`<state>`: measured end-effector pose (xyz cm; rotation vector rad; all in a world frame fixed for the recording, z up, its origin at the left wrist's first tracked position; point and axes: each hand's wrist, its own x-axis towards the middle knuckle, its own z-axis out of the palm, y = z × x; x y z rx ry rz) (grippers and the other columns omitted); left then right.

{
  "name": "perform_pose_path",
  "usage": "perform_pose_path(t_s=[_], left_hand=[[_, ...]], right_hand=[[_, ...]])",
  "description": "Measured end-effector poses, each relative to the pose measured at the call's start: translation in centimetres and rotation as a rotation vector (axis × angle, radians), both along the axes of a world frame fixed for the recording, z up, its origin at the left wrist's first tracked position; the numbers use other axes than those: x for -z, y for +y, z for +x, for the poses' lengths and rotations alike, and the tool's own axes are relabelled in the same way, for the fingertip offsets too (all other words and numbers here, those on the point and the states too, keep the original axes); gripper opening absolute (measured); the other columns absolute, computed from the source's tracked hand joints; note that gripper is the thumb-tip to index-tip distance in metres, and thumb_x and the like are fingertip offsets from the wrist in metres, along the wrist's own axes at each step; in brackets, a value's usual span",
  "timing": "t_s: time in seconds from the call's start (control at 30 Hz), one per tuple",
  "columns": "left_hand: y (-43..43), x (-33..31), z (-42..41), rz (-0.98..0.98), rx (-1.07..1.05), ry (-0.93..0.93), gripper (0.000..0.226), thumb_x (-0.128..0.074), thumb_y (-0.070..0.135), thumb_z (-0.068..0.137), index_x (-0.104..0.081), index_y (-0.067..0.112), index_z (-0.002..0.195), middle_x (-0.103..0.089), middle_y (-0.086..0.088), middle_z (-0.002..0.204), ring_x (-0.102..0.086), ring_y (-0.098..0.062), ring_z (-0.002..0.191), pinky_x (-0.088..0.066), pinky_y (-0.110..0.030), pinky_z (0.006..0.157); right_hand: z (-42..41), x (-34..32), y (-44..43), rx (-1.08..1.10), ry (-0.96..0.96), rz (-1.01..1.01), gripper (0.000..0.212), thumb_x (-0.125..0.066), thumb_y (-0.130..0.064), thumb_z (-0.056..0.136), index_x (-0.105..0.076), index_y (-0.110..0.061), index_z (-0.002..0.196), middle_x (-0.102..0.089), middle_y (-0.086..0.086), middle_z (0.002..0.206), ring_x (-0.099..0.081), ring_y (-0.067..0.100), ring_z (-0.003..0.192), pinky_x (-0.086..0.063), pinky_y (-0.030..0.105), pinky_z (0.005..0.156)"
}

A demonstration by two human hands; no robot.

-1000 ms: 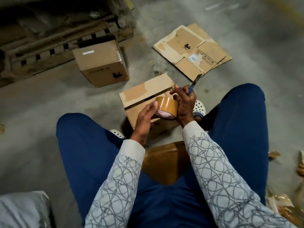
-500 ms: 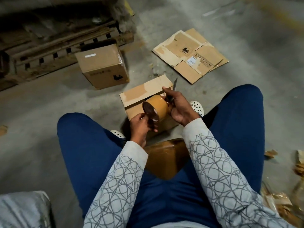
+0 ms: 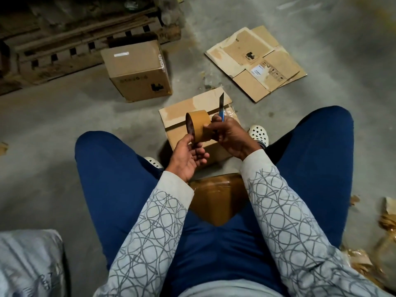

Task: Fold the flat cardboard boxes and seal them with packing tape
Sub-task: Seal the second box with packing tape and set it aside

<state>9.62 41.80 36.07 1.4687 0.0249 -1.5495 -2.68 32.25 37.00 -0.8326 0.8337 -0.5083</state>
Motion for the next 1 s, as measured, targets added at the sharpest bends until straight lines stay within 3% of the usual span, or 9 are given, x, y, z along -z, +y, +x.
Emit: perform_pose_path(t_s=[0.1, 0.2, 0.27, 0.4, 0.5, 0.63, 0.77, 0.9, 1.0], left_hand=[[0.0, 0.0, 0.2, 0.06, 0.106, -0.159, 0.043, -0.043, 0.048, 0.098, -0.057, 0.011, 0.08, -0.059, -0.005, 0.06, -0.064, -0.024, 0.057, -0.048, -0.027, 0.052], [0.2, 1.0, 0.5, 0.059, 0.217, -0.784, 0.038, -0.049, 0.049, 0.095, -0.062, 0.015, 0.086, -0.068, -0.005, 0.083, -0.066, -0.024, 0.08, -0.053, -0.036, 0.07], [0.2, 0.7, 0.9, -0.153, 0.216, -0.939, 0.021, -0.056, 0.041, 0.093, -0.063, 0.022, 0.095, -0.063, 0.0, 0.1, -0.06, -0.021, 0.094, -0.049, -0.036, 0.078], [0.0, 0.4, 1.5, -0.392, 0.301, -0.72, 0.018, -0.069, 0.029, 0.086, -0.062, 0.029, 0.103, -0.063, 0.002, 0.107, -0.061, -0.018, 0.099, -0.051, -0.029, 0.067], [0.2, 0.7, 1.5, -0.357, 0.308, -0.784, 0.025, -0.077, 0.017, 0.084, -0.064, 0.031, 0.099, -0.068, 0.005, 0.1, -0.066, -0.014, 0.096, -0.058, -0.034, 0.075], [0.0, 0.2, 1.5, -0.371, 0.078, -0.556, 0.026, -0.078, 0.008, 0.083, -0.066, 0.008, 0.105, -0.072, -0.008, 0.093, -0.067, -0.017, 0.073, -0.055, -0.027, 0.063], [-0.3, -0.1, 1.7, -0.332, -0.203, -0.287, 0.029, -0.077, 0.003, 0.082, -0.059, 0.009, 0.103, -0.067, -0.012, 0.098, -0.064, -0.024, 0.078, -0.053, -0.027, 0.055], [-0.5, 0.4, 2.5, -0.263, -0.426, -0.077, 0.02, -0.076, 0.005, 0.082, -0.06, 0.014, 0.091, -0.065, -0.014, 0.112, -0.063, -0.024, 0.094, -0.052, -0.025, 0.057], [-0.7, 0.6, 3.0, -0.234, -0.549, 0.111, 0.032, -0.075, 0.005, 0.083, -0.06, 0.006, 0.111, -0.061, -0.016, 0.117, -0.061, -0.023, 0.094, -0.05, -0.02, 0.055]], right_hand=[[0.2, 0.2, 0.3, 0.028, 0.046, -0.026, 0.031, -0.062, 0.002, 0.091, -0.043, -0.021, 0.08, -0.06, -0.001, 0.087, -0.06, 0.019, 0.094, -0.052, 0.032, 0.081], [0.1, 0.3, 0.3, 0.096, 0.091, -0.052, 0.029, -0.064, -0.005, 0.093, -0.042, -0.021, 0.084, -0.061, 0.002, 0.099, -0.062, 0.021, 0.097, -0.056, 0.028, 0.068], [-0.1, 0.5, 0.2, 0.144, 0.098, -0.05, 0.026, -0.067, -0.008, 0.093, -0.045, -0.02, 0.088, -0.062, 0.004, 0.104, -0.064, 0.024, 0.099, -0.056, 0.028, 0.066], [-0.1, 0.8, -0.1, 0.217, 0.061, -0.025, 0.029, -0.071, -0.01, 0.09, -0.044, -0.02, 0.086, -0.068, 0.007, 0.102, -0.067, 0.029, 0.102, -0.058, 0.039, 0.08], [-0.4, 0.9, -0.3, 0.191, 0.009, 0.011, 0.028, -0.072, -0.012, 0.09, -0.046, -0.02, 0.083, -0.07, 0.0, 0.085, -0.067, 0.019, 0.09, -0.056, 0.034, 0.076], [-0.5, 0.7, -0.3, 0.113, -0.081, 0.052, 0.027, -0.067, -0.004, 0.092, -0.048, -0.019, 0.081, -0.058, 0.002, 0.081, -0.059, 0.012, 0.075, -0.052, 0.019, 0.059], [-0.4, 1.1, -0.1, -0.027, -0.012, -0.054, 0.037, -0.066, 0.005, 0.088, -0.042, -0.022, 0.08, -0.072, -0.001, 0.089, -0.064, 0.021, 0.109, -0.048, 0.043, 0.103], [-0.2, 0.9, 0.4, -0.136, 0.063, -0.186, 0.04, -0.075, 0.0, 0.081, -0.042, -0.023, 0.079, -0.07, -0.001, 0.085, -0.063, 0.028, 0.107, -0.044, 0.055, 0.107], [0.0, 0.9, 0.5, -0.16, 0.04, -0.216, 0.042, -0.073, 0.004, 0.081, -0.04, -0.022, 0.08, -0.072, 0.006, 0.09, -0.065, 0.028, 0.108, -0.047, 0.051, 0.106]])
